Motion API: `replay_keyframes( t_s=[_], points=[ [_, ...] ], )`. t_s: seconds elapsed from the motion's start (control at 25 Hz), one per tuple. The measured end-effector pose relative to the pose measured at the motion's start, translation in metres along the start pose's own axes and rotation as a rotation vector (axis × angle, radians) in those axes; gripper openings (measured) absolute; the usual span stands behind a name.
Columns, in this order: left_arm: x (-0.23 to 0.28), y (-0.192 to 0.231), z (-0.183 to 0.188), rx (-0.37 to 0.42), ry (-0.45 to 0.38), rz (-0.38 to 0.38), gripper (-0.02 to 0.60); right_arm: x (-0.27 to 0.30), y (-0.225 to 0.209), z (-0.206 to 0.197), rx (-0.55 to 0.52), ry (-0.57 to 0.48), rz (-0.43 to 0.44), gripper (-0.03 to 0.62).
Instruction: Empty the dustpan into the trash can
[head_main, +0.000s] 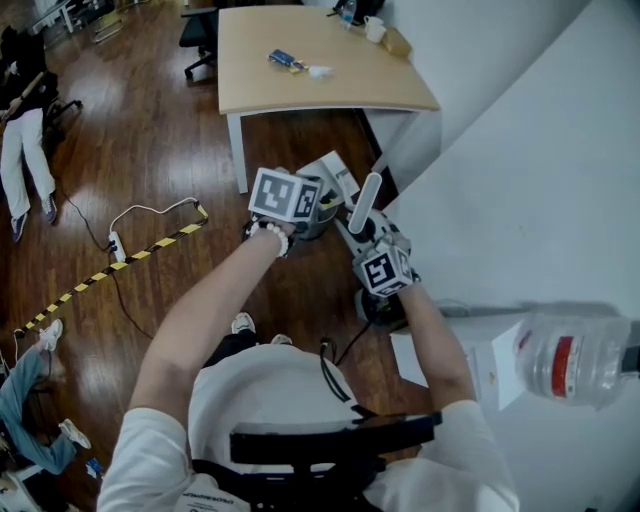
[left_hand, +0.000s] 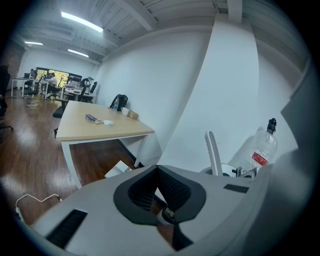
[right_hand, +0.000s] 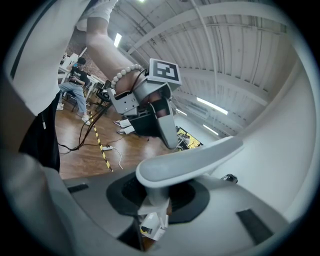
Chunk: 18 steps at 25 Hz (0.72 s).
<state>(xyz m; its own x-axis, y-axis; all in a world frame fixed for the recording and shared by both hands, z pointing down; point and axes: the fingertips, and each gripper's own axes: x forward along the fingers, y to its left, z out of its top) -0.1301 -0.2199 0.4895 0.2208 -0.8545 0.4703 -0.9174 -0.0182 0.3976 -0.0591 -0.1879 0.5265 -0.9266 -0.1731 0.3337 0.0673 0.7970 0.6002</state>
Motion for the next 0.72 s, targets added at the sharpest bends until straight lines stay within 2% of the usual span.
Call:
replay_keyframes(
  t_s=[0.4, 0.72],
  points=[
    [-0.003, -0.003, -0.002, 0.010, 0.009, 0.006, -0.012, -0.005, 0.036, 0.008, -0.127, -0.016, 0.073, 0.097],
    [-0.002, -0.005, -0.006, 0.008, 0.011, 0.009, -0.012, -0.008, 0.036, 0.003, -0.118, -0.005, 0.073, 0.097]
  ],
)
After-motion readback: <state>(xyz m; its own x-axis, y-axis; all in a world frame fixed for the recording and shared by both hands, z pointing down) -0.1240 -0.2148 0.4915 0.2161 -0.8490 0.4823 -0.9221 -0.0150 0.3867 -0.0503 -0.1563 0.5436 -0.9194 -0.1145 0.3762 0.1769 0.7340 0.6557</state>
